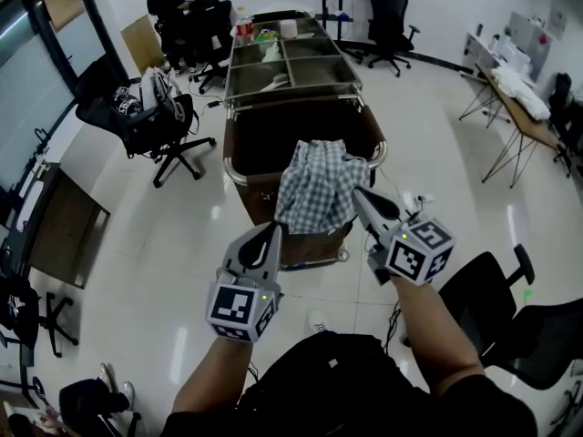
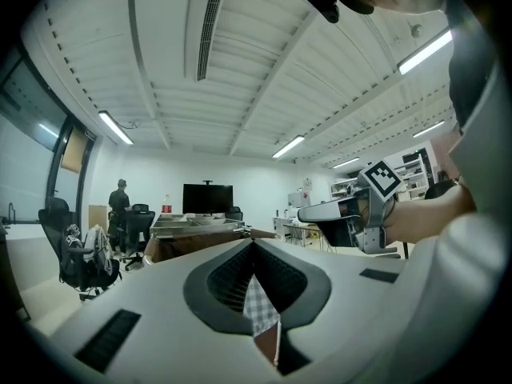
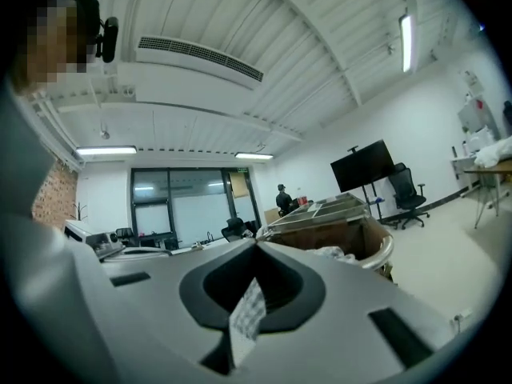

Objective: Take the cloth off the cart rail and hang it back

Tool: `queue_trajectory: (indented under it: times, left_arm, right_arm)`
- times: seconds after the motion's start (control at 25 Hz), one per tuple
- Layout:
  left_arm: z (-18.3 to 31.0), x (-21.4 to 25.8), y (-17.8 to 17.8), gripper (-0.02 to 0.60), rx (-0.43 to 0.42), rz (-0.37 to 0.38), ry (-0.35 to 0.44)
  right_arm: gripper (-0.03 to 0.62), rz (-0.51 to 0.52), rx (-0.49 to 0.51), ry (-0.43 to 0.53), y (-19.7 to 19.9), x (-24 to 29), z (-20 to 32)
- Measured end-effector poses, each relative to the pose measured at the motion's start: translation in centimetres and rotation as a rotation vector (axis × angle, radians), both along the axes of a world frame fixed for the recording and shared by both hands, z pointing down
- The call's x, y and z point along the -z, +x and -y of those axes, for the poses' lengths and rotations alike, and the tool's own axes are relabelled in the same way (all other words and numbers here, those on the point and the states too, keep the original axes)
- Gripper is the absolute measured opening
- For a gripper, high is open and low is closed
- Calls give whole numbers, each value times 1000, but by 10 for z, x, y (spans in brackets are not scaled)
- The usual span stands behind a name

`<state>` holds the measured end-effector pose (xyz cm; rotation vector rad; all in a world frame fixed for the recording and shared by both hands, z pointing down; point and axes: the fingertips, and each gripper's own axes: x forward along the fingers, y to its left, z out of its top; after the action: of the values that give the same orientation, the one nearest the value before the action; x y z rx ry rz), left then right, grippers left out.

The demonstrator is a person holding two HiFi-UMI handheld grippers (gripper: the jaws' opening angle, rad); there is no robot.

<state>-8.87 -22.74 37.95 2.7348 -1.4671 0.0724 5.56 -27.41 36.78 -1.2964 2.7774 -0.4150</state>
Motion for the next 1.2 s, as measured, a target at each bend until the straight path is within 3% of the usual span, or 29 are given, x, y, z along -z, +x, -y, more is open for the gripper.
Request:
queue_trajectory:
  times: [0.6, 1.0, 1.2]
  left_arm:
    - [-126, -67, 34, 0, -98, -47, -103]
    - [-162, -107, 73, 0, -79, -4, -199]
    - [-164, -91, 91, 0, -31, -15, -176]
  right_arm:
    - [3, -67, -91, -137, 23, -75, -167]
    - [5, -152, 26, -211, 34, -124, -205]
    - [5, -177, 74, -185, 52, -115, -196]
